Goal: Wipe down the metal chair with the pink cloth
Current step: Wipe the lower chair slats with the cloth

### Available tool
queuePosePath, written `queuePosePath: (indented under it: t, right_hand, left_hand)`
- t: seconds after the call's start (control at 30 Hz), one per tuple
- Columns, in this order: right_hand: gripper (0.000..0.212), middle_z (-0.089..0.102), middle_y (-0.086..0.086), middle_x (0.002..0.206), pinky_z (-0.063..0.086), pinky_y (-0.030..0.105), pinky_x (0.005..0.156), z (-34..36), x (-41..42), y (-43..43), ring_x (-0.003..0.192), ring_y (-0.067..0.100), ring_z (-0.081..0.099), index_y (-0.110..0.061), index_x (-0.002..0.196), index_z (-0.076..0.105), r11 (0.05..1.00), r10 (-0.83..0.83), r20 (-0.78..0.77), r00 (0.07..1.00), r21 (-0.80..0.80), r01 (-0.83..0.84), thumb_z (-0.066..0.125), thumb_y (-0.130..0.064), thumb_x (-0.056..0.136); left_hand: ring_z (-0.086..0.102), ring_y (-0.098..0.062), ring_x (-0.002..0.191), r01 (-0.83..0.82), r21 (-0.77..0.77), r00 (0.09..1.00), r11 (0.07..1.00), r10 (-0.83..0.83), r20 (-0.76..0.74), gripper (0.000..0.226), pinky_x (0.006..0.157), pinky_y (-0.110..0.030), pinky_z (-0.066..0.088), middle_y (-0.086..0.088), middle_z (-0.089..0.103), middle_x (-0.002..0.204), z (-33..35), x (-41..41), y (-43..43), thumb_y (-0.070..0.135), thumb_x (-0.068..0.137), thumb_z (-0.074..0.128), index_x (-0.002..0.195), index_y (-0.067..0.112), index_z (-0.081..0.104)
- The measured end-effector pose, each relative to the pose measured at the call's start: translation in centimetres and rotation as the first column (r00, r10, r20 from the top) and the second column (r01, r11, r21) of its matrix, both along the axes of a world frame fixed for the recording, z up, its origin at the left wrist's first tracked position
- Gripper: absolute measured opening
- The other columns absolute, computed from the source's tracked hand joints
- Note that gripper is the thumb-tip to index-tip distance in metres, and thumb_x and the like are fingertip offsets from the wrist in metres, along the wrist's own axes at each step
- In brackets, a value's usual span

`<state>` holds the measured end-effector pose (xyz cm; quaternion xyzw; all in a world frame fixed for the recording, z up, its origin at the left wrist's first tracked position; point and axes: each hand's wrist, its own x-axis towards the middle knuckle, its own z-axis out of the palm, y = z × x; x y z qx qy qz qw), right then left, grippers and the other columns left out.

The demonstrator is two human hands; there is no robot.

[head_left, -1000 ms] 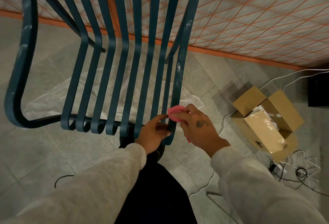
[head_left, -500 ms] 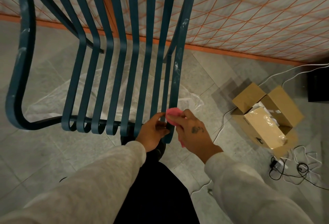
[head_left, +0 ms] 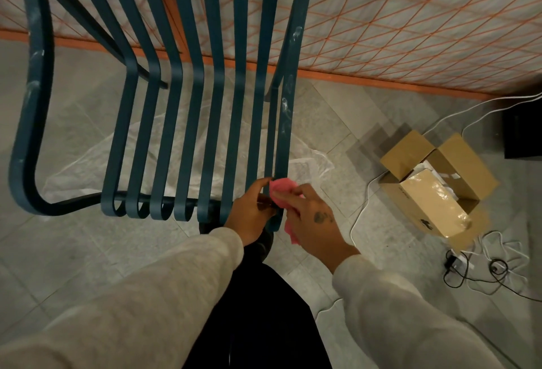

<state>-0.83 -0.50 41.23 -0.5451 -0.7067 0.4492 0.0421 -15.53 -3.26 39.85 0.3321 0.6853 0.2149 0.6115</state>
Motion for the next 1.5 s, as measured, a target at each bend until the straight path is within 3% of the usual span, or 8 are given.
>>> queuePosePath:
  t: [0.1,0.23,0.4,0.57,0.87,1.07,1.3,1.5]
  right_hand:
    - [0.028,0.065,-0.007,0.106,0.052,0.016,0.059,0.3,1.0,-2.4,0.079,0.012,0.066,-0.033,0.125,0.060,0.839,-0.455,-0.126,0.882,-0.394,0.376,0.050,-0.024,0.101]
    - [0.036,0.062,-0.018,0.109,0.053,0.029,0.092,-0.4,0.0,-3.2,0.099,0.006,0.061,-0.032,0.133,0.054,0.701,-0.607,-0.043,0.793,-0.499,0.510,0.050,-0.017,0.101]
    - [0.025,0.073,0.007,0.079,0.058,0.041,0.062,0.1,-1.9,2.2,0.058,0.019,0.066,-0.024,0.123,0.063,0.655,-0.695,-0.158,0.701,-0.542,0.527,0.051,-0.023,0.101]
    - [0.028,0.071,-0.011,0.083,0.060,0.040,0.077,-0.4,-2.4,5.4,0.076,0.015,0.069,-0.027,0.126,0.062,0.685,-0.671,-0.167,0.722,-0.512,0.519,0.052,-0.020,0.100]
    - [0.031,0.070,0.001,0.107,0.061,0.042,0.080,-0.7,-0.2,-0.8,0.086,0.021,0.072,-0.027,0.129,0.060,0.640,-0.662,-0.054,0.748,-0.560,0.526,0.052,-0.019,0.100]
    - [0.022,0.070,0.018,0.071,0.046,0.028,0.040,0.6,-2.0,3.6,0.044,0.020,0.057,-0.029,0.119,0.061,0.696,-0.655,-0.140,0.743,-0.496,0.520,0.049,-0.026,0.102]
    - [0.033,0.066,0.006,0.106,0.053,0.025,0.048,0.0,-1.6,2.5,0.075,0.028,0.069,-0.038,0.132,0.054,0.764,-0.580,-0.090,0.810,-0.406,0.502,0.048,-0.025,0.102]
    - [0.035,0.066,-0.006,0.110,0.058,0.034,0.084,-0.8,-0.2,-1.3,0.094,0.014,0.066,-0.031,0.130,0.058,0.770,-0.534,-0.001,0.845,-0.413,0.486,0.050,-0.017,0.100]
  left_hand:
    - [0.055,-0.011,0.105,-0.016,0.034,0.999,0.999,0.017,-0.038,0.062,0.097,-0.027,0.044,0.003,0.056,0.116,0.3,0.0,0.6,0.013,0.091,0.062,0.141,0.037,0.036]
    - [0.054,-0.011,0.100,-0.019,0.044,0.998,0.999,0.022,-0.063,0.063,0.096,-0.029,0.047,0.005,0.052,0.110,0.4,0.0,1.2,0.008,0.090,0.062,0.141,0.036,0.037]
    - [0.061,-0.022,0.111,0.005,0.043,0.998,0.999,-0.003,-0.060,0.059,0.102,-0.040,0.049,-0.005,0.062,0.122,0.0,0.0,1.3,0.014,0.091,0.063,0.141,0.032,0.037]
    - [0.062,-0.020,0.107,0.006,0.045,0.999,0.999,-0.003,-0.048,0.059,0.095,-0.034,0.052,-0.003,0.064,0.120,-0.2,-0.2,1.3,0.012,0.090,0.064,0.140,0.030,0.039]
    - [0.064,-0.019,0.102,0.032,0.032,0.998,0.999,-0.030,-0.056,0.064,0.095,-0.036,0.053,-0.003,0.062,0.114,-0.6,-0.6,1.3,0.011,0.087,0.067,0.136,0.040,0.039]
    - [0.061,-0.023,0.111,0.073,0.049,0.996,0.996,-0.071,-0.045,0.062,0.100,-0.040,0.049,-0.007,0.062,0.123,-0.2,-0.6,1.3,0.015,0.089,0.065,0.141,0.030,0.035]
    - [0.060,-0.018,0.103,0.107,0.058,0.994,0.993,-0.105,-0.038,0.062,0.095,-0.035,0.050,-0.002,0.059,0.118,-0.5,-1.0,1.5,0.018,0.088,0.066,0.139,0.032,0.034]
    - [0.062,-0.016,0.100,0.085,0.058,0.995,0.995,-0.082,-0.059,0.064,0.085,-0.025,0.051,-0.002,0.060,0.116,-0.8,-0.9,1.3,0.014,0.089,0.066,0.139,0.037,0.035]
